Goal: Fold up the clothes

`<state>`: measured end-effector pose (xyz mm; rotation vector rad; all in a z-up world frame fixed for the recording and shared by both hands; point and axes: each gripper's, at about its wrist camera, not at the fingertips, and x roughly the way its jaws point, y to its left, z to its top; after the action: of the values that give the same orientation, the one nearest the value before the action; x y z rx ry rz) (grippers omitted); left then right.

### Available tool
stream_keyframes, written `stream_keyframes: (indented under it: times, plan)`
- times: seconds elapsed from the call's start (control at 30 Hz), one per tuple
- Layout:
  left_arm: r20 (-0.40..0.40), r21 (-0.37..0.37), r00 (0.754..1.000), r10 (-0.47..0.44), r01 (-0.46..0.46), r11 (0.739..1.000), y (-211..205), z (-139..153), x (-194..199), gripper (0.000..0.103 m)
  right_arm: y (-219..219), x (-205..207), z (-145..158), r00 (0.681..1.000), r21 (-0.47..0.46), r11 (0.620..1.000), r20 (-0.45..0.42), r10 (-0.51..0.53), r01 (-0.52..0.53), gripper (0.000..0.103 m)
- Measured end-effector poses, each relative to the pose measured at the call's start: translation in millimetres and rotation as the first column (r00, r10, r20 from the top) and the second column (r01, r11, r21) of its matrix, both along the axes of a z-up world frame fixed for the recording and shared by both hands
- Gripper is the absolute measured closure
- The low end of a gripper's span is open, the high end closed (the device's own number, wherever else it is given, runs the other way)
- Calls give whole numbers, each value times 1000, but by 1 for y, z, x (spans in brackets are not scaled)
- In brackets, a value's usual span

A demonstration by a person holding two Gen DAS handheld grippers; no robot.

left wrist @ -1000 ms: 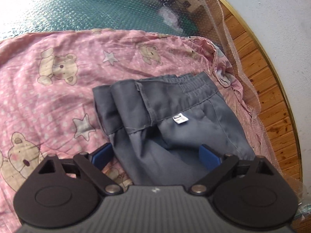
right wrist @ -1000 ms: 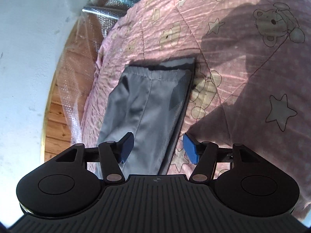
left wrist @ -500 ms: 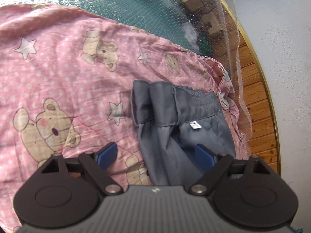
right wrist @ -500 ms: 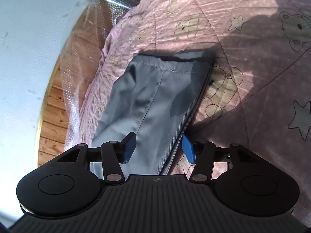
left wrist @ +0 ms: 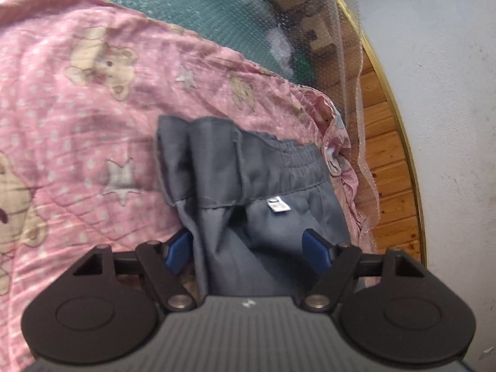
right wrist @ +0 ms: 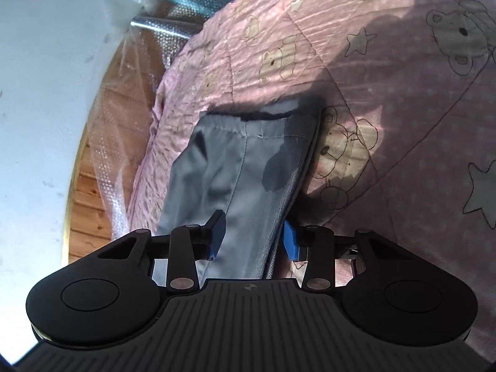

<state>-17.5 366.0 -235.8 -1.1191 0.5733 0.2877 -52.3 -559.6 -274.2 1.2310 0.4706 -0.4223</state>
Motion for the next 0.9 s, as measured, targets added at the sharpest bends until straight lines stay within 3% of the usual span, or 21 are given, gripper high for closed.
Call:
stream_keyframes:
  times: [0.07, 0.1, 0.17, 0.2, 0.27, 0.3, 0.37, 0.43, 0.57, 0.73, 0.83, 0.9]
  plan:
    - [-17, 55, 999, -41, 42, 998, -2, 8, 10, 19, 8, 10, -1, 998, 7, 998, 7, 65, -65, 58]
    - [-30, 47, 999, -17, 18, 999, 1, 4, 5, 31, 7, 11, 0, 998, -5, 998, 0, 67, -67, 58]
    - [-42, 26, 999, 22, -21, 999, 8, -4, -6, 44, 6, 13, 2, 998, -30, 997, -15, 68, -69, 64]
    - [-37, 14, 999, 29, -29, 999, 10, -8, -9, 47, 5, 14, 2, 997, -43, 997, -23, 69, -70, 70]
    - [-39, 15, 999, 17, -16, 1000, 10, -10, -7, 50, 0, 15, -6, 998, -10, 1000, -51, 28, -28, 98]
    - [-48, 20, 999, -16, 17, 1000, 8, -7, 0, 67, 1, 19, -2, 996, -40, 998, -73, 48, -51, 99]
    - [-37, 19, 998, -48, 48, 999, 8, 2, 6, 92, 3, 27, 7, 989, -99, 990, -119, 86, -98, 101]
    - [27, -8, 999, -34, 35, 999, 10, 18, 0, 95, 4, 31, 20, 985, -152, 980, -138, 107, -128, 103]
    - [159, -30, 987, -27, 33, 999, 5, 72, -13, 96, 10, 30, 70, 987, -238, 959, -84, 137, -153, 103]
    - [347, -19, 938, -15, 23, 1000, -6, 174, -6, 98, 13, 38, 147, 980, -353, 915, -28, 198, -195, 103]
    - [427, -6, 904, 11, -9, 1000, -11, 246, 17, 99, 7, 57, 198, 971, -404, 887, -11, 241, -225, 103]
    - [402, 8, 916, 25, -30, 1000, -10, 273, 54, 98, 3, 76, 231, 960, -438, 861, -21, 278, -259, 103]
